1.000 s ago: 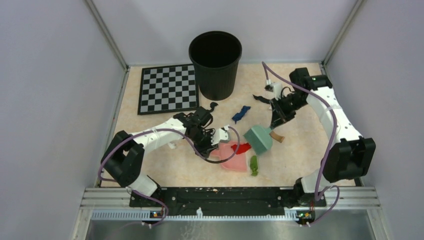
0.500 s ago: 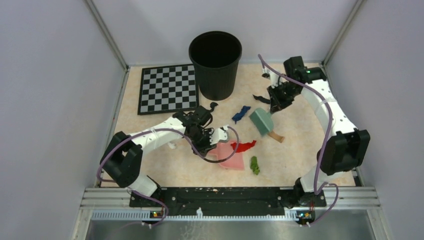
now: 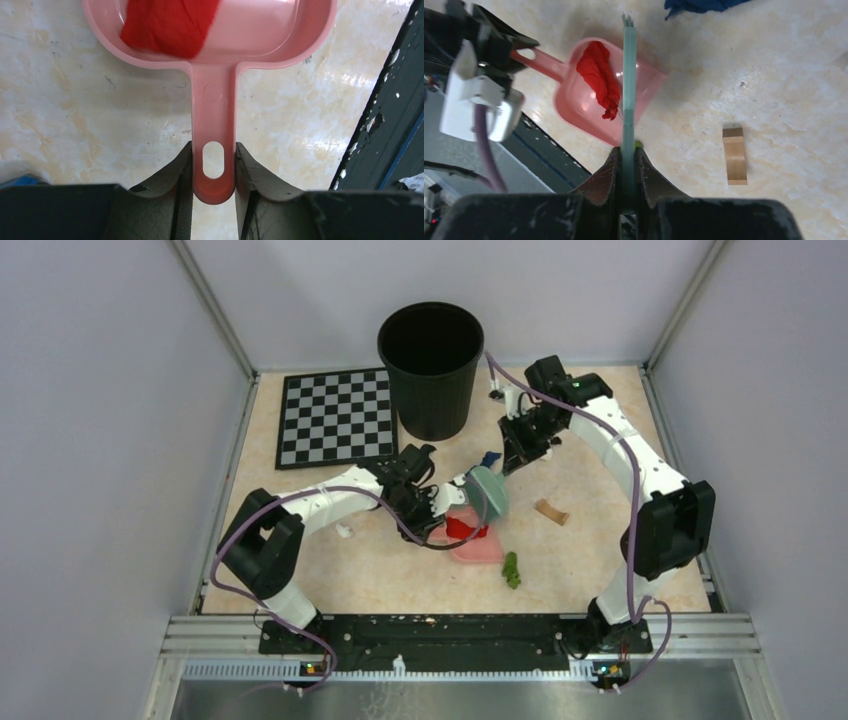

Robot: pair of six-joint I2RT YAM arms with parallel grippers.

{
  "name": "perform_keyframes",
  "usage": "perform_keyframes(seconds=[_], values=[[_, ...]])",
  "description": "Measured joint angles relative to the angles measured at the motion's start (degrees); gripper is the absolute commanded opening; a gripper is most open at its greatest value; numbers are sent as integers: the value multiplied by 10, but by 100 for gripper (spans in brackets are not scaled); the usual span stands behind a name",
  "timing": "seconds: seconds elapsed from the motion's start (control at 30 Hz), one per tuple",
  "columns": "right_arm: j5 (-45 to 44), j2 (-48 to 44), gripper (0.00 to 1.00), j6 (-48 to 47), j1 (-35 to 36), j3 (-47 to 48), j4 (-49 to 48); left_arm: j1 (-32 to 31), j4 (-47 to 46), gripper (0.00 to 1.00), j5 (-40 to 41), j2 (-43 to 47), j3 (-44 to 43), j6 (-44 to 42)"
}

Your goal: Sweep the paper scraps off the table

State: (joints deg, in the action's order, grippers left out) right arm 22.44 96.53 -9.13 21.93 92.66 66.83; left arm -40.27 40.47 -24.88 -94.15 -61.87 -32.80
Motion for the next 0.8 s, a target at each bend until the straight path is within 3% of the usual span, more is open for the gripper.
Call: perform_keyframes(seconds=[0.27,0.47,0.6,0.8], values=[[79,0,0,24,-43,20,15,0,-77,0,-10,0,40,47],[54,-26,0,-1,-67,19,27,0,-80,0,-10,8,43,37],[23,-90,0,-26,-67,5,26,1,-70,0,-10,40,53,7],[-38,-184,0,-61,-67,-50,44,3,-16,0,-11,151,104,-103]])
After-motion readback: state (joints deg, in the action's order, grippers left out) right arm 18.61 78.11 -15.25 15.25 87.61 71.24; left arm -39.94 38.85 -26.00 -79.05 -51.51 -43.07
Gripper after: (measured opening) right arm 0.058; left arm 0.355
